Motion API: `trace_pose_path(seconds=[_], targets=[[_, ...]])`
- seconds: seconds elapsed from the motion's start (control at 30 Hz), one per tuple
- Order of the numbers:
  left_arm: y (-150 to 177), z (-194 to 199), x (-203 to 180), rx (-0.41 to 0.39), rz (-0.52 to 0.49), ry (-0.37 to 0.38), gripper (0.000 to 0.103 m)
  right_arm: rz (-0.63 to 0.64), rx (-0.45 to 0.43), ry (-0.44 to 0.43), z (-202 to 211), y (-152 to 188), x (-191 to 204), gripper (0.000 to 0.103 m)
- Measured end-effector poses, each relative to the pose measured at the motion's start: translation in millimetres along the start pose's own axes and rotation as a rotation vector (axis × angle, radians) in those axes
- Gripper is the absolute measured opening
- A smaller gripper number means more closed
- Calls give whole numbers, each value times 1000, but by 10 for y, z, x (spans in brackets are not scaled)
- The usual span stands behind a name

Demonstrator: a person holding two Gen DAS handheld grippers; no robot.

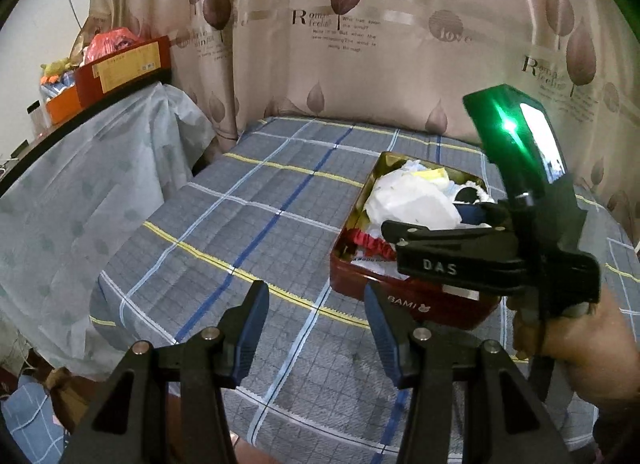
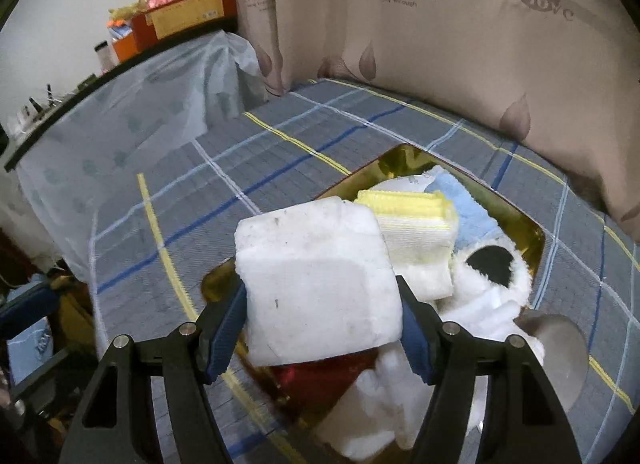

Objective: Organize soft objects
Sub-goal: 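Carry the white foam block over the tray with the right gripper and lower it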

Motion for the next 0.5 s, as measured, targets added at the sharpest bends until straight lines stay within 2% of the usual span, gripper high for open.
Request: trace_pose_path(seconds=[0.27,0.5], targets=[[56,-95,23,32,-2,-6,51,17,47,41,-280,24,21,66],[95,-154,31,51,-2,-6,51,49,39,87,-399,-3,43,66]])
Point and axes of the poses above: each gripper's, at about its wrist camera, not at the fingertips, and z roughly against the way its jaws point, x to its left, y to its underside, the point moved 9 cm from there along -z, roughly the way its jaws point, and after that the axes turned 11 degrees about y, right-handed, at the moved point
